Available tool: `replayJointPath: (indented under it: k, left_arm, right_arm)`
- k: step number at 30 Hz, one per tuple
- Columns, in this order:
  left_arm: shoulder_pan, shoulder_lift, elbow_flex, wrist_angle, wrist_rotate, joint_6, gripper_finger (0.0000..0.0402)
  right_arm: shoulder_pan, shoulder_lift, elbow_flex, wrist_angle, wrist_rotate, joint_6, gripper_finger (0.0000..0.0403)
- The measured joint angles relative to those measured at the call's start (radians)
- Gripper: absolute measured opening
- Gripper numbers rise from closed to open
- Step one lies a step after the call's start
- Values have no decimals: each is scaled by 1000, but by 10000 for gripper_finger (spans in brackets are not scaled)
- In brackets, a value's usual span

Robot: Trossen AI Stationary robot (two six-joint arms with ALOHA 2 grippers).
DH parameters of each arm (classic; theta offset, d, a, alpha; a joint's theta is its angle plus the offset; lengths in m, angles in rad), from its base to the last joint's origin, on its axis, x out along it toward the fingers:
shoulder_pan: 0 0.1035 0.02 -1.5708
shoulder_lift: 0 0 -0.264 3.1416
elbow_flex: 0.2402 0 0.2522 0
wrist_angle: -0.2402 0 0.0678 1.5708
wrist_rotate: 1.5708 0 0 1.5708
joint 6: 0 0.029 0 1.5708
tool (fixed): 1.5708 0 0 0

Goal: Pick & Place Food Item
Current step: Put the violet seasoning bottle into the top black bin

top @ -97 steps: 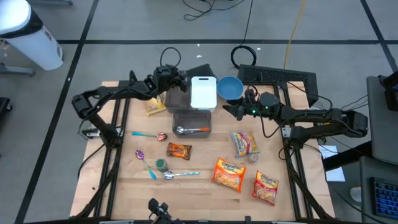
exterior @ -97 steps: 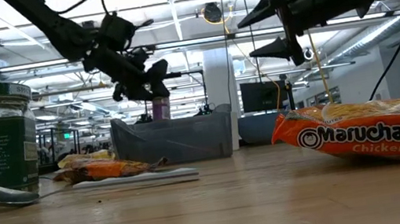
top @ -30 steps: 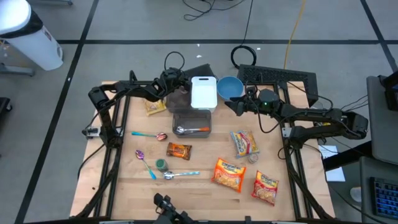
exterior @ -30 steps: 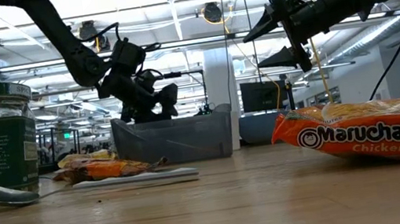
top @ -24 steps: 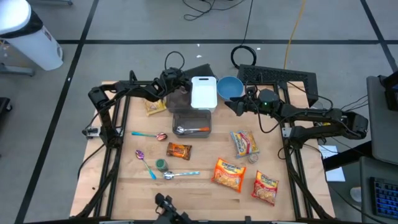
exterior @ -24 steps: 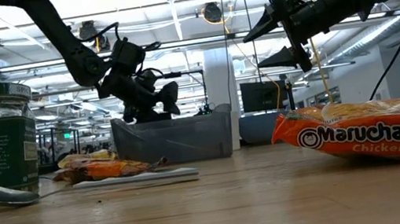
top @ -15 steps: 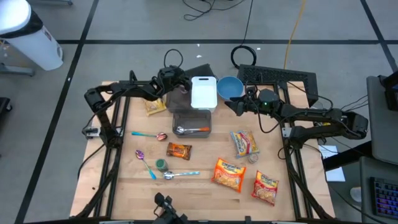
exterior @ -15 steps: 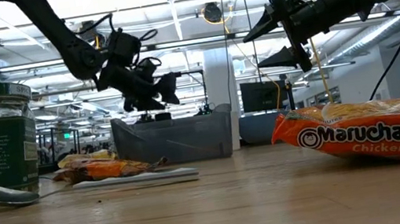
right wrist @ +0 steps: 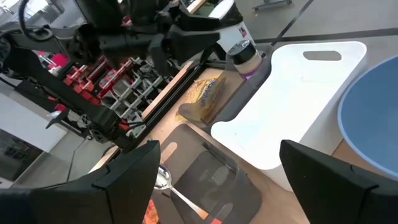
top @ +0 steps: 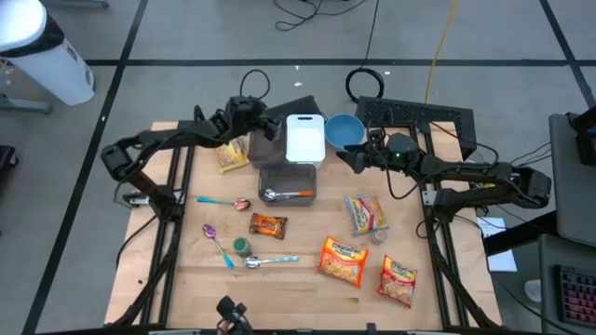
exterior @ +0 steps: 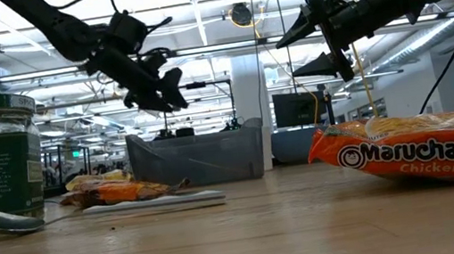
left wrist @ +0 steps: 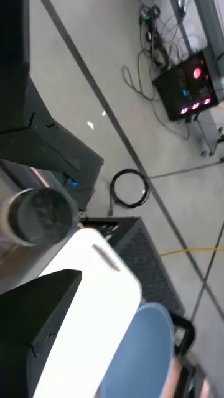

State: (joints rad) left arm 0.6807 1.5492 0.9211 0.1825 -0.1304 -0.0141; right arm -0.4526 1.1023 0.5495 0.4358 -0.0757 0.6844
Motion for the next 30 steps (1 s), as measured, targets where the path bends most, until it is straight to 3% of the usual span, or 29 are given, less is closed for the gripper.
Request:
replayJointPath:
  k: [8,15,30]
  left_arm:
    - [14,-101,0,-180,89,36,201]
    - [44,-69,0,-273,166,22,147]
    - [72,78,0,-262,253,-21,148]
  right_arm:
    - [0,0,0,0,0,-16,322]
    - [0,0,0,0,-1,-19,322]
    - [0,0,0,0,-3,-17,322]
